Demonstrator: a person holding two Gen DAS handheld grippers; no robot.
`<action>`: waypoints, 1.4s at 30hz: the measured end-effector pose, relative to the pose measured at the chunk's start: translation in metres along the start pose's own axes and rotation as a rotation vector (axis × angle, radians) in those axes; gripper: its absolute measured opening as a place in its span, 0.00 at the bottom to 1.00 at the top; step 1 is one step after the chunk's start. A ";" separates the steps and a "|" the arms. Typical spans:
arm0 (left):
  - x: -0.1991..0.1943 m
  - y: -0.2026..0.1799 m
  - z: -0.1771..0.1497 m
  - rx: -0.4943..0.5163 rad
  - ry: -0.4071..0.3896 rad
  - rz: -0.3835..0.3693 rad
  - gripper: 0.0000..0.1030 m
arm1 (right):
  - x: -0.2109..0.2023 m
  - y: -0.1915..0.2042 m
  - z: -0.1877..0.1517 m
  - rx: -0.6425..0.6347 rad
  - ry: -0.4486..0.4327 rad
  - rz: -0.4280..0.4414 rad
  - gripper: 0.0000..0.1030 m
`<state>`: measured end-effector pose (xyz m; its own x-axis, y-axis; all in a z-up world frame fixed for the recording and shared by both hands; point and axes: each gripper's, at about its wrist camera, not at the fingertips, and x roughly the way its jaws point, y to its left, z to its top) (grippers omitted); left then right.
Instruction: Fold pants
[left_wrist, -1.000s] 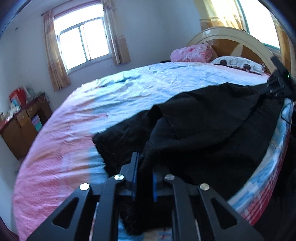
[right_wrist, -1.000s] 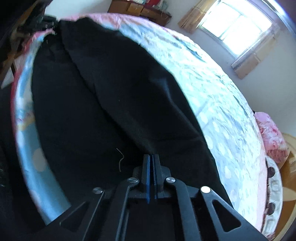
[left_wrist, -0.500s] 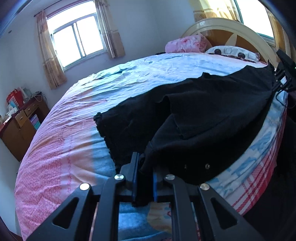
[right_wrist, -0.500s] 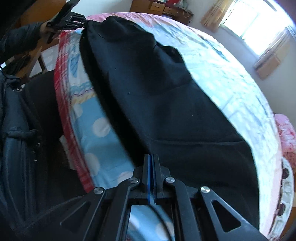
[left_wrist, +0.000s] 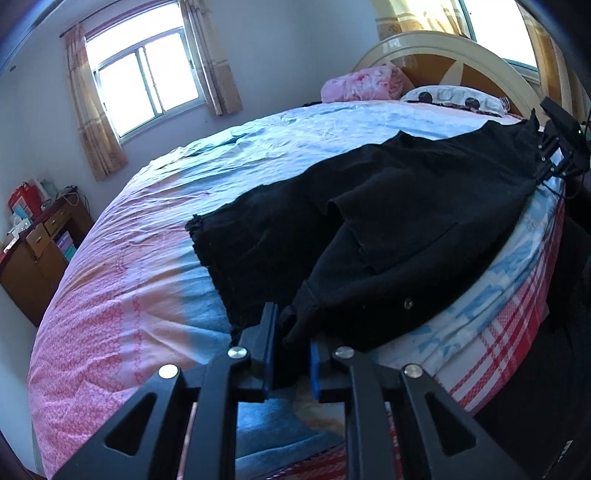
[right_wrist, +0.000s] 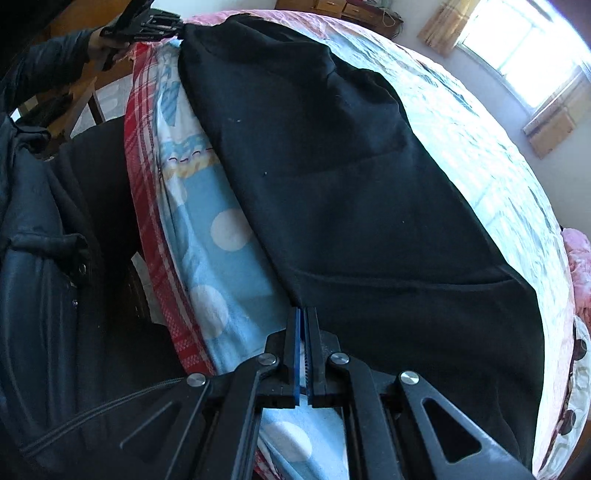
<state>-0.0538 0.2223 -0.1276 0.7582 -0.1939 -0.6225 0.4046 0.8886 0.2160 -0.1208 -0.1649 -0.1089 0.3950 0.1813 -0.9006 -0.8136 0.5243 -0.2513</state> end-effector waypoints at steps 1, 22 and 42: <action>0.000 -0.001 0.000 0.006 0.002 0.006 0.22 | -0.001 -0.002 -0.001 0.003 0.000 0.000 0.01; -0.040 0.025 -0.018 -0.098 0.055 0.152 0.74 | -0.043 -0.042 -0.010 0.117 -0.057 0.111 0.03; 0.036 -0.167 0.128 0.027 -0.074 -0.256 0.77 | 0.037 -0.179 0.161 0.742 -0.315 0.479 0.46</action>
<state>-0.0286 0.0139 -0.0902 0.6646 -0.4413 -0.6029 0.6005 0.7957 0.0795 0.1080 -0.1177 -0.0401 0.2740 0.6755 -0.6846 -0.4821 0.7124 0.5099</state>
